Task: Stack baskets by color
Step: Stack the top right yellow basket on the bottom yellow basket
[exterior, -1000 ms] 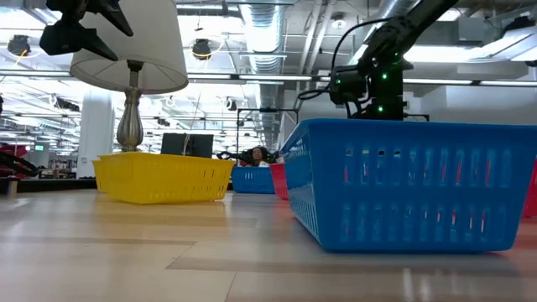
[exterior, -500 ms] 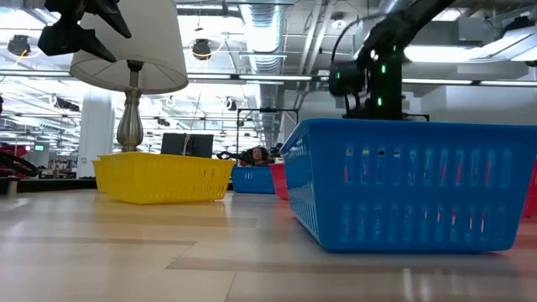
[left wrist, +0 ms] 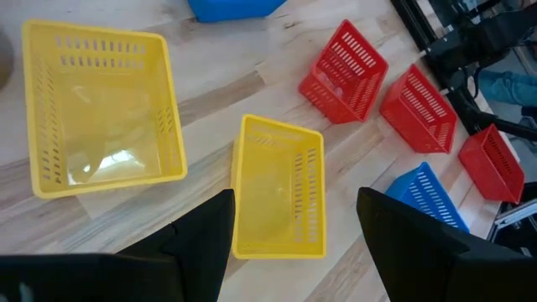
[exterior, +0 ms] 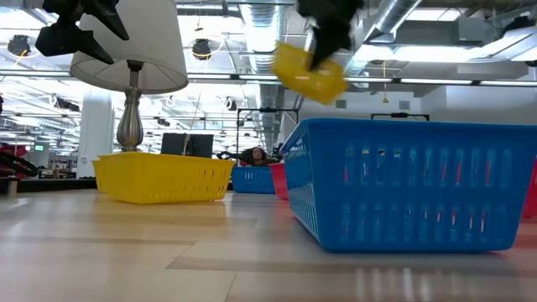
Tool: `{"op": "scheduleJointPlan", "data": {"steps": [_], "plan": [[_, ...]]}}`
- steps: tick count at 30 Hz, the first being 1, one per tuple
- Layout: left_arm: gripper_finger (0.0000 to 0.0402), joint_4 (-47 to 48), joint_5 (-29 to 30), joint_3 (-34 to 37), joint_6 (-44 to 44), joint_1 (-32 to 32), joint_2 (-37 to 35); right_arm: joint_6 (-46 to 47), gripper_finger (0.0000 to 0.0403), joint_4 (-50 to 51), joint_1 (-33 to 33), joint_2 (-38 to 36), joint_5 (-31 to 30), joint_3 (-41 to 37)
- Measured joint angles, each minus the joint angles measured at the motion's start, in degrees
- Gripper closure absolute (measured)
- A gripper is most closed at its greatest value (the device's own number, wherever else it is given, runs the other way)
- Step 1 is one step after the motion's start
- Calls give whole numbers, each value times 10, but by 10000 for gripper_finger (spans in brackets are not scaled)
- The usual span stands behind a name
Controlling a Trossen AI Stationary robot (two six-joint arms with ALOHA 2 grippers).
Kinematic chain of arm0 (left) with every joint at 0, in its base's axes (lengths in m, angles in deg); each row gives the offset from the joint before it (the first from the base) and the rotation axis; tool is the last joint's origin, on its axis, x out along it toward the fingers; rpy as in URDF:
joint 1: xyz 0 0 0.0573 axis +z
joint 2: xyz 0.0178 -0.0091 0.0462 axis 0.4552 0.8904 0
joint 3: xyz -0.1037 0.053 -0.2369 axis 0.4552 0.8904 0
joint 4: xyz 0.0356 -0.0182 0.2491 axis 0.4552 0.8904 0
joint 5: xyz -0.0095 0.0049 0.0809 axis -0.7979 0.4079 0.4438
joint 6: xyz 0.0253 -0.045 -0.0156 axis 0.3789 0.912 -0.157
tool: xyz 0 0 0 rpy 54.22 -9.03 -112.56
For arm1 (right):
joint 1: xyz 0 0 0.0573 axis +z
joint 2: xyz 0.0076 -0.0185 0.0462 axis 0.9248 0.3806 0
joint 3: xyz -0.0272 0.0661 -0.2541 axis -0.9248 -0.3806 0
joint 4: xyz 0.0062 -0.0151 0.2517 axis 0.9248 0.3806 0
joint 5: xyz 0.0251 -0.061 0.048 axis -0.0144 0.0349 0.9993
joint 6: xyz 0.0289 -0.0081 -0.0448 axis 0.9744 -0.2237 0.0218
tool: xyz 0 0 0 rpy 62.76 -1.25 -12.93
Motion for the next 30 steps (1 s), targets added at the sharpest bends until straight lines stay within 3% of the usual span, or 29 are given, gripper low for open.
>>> {"op": "scheduleJointPlan", "data": {"steps": [7, 18, 24, 30], "plan": [[161, 3, 1, 0, 0, 0, 0, -183, 398, -39, 81, 119, -1, 94], [161, 42, 0, 0, 5, 0, 0, -521, 394, -146, 111, 236, 6, 109], [161, 43, 1, 0, 16, 0, 0, -549, 394, -157, 112, 273, 59, 109], [161, 42, 1, 0, 21, 0, 0, -572, 387, -173, 118, 304, 61, 110]]}}
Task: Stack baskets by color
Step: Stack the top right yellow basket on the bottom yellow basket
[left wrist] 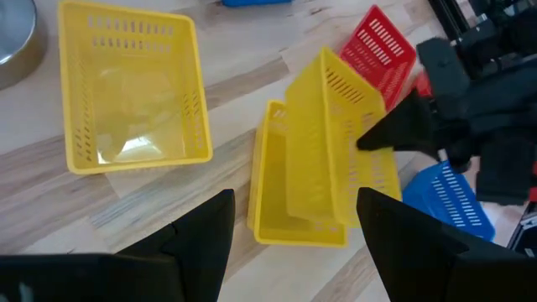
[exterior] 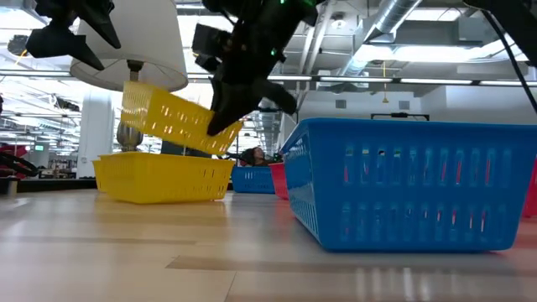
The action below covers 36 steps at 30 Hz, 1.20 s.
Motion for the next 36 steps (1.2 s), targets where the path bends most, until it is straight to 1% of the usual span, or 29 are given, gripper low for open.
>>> {"op": "scheduleJointPlan", "data": {"steps": [5, 9, 12, 21, 25, 36], "plan": [[161, -1, 0, 0, 0, 0, 0, -13, 394, -3, -1, 8, 5, -1], [161, -1, 1, 0, 0, 0, 0, -17, 381, -9, -2, 7, 44, 0], [161, -1, 1, 0, 0, 0, 0, -21, 372, -7, -2, 6, 58, 0], [161, 0, 1, 0, 0, 0, 0, -24, 374, 2, -13, 6, 70, 0], [161, -1, 1, 0, 0, 0, 0, -22, 351, 20, -25, 6, 89, 0], [161, -1, 12, 0, 0, 0, 0, -28, 268, 21, -29, 6, 89, 0]]}}
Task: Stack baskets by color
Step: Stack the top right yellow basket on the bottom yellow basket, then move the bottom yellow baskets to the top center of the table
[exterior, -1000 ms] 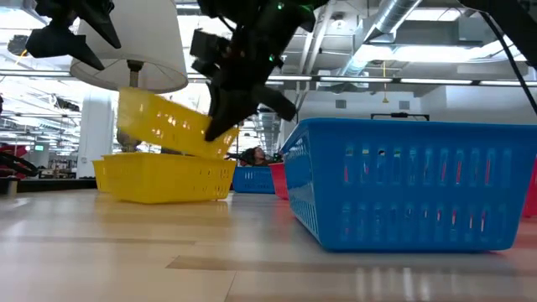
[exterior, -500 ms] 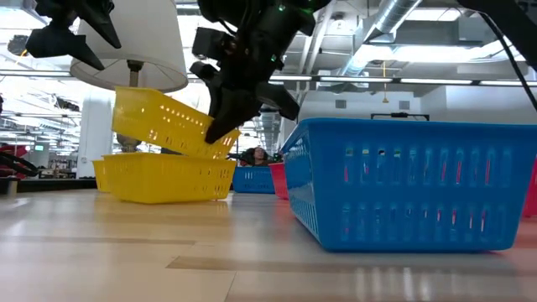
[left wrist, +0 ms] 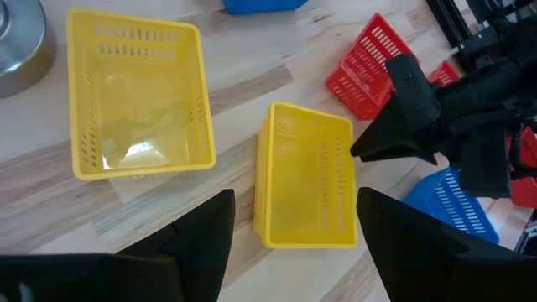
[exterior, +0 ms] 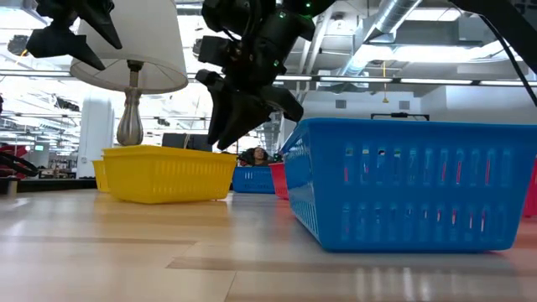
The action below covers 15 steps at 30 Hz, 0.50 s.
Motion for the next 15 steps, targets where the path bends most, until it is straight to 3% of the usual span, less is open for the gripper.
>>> {"op": "scheduleJointPlan", "data": {"steps": [8, 15], "plan": [[161, 0, 18, 0, 10, 0, 0, 70, 224, 12, -6, -23, -20, 63], [161, -1, 20, 0, 9, 0, -1, 112, 203, -60, -29, -23, -42, 128]]}}
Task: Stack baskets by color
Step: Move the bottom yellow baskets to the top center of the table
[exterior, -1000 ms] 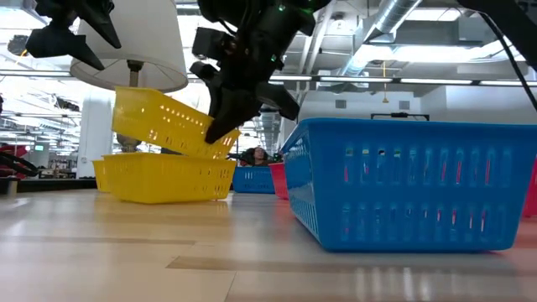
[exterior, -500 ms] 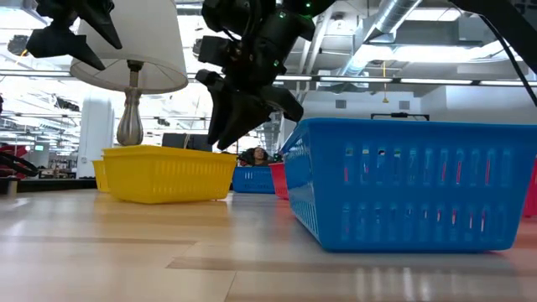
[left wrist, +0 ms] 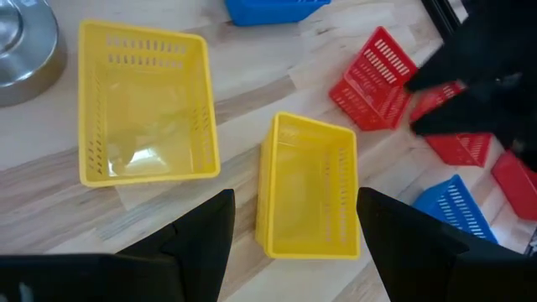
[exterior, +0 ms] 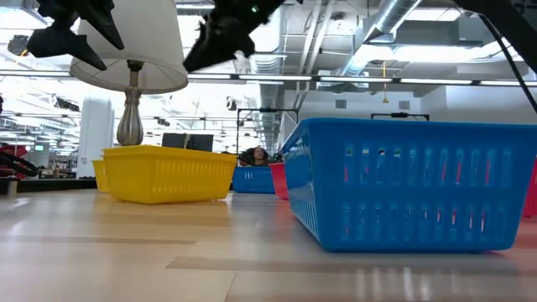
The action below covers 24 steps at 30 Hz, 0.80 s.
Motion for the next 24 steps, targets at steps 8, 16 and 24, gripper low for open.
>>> {"op": "scheduleJointPlan", "data": {"steps": [8, 16, 24], "plan": [[161, 14, 10, -1, -10, 0, 50, 63, 204, 20, -22, -26, -5, -2], [161, 14, 39, -1, -31, 3, 131, 106, 206, 143, -27, -108, -3, -1], [161, -24, 22, 0, -52, 4, 193, 228, 204, 291, -49, -163, 9, -1]]}}
